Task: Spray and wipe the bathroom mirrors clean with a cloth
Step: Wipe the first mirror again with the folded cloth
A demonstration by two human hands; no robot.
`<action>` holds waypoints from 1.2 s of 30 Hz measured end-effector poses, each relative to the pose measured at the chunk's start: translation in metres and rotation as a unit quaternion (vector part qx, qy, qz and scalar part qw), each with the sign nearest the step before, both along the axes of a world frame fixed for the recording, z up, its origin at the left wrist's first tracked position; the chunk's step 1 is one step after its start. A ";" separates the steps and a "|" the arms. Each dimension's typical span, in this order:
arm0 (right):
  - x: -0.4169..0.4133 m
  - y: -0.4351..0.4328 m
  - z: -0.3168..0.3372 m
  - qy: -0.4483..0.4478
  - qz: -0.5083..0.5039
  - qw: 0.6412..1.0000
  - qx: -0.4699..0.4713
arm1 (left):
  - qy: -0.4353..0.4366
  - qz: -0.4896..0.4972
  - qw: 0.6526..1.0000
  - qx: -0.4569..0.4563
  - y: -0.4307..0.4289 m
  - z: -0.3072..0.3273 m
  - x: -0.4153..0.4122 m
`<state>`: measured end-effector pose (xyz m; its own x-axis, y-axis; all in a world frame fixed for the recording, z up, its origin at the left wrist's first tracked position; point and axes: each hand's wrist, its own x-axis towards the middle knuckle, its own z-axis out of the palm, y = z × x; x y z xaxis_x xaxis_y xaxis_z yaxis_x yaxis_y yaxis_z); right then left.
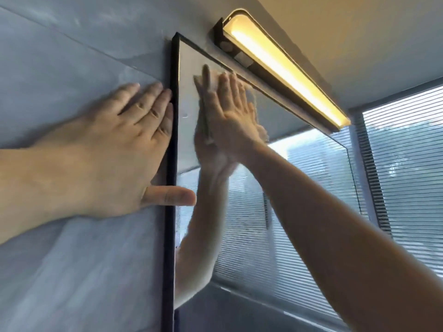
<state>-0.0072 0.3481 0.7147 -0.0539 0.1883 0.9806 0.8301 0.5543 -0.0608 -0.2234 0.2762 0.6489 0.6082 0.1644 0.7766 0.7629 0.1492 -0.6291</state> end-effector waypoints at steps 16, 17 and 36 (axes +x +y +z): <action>0.107 0.052 -0.043 0.207 -0.075 0.967 -0.130 | -0.003 0.183 0.975 -0.129 -0.038 0.006 0.019; 0.111 0.055 -0.046 0.247 -0.058 0.957 -0.142 | -0.001 0.183 0.974 -0.134 -0.038 0.006 0.020; 0.106 0.063 -0.122 0.229 -0.089 0.963 -0.114 | -0.017 0.153 0.966 -0.207 -0.041 -0.034 0.023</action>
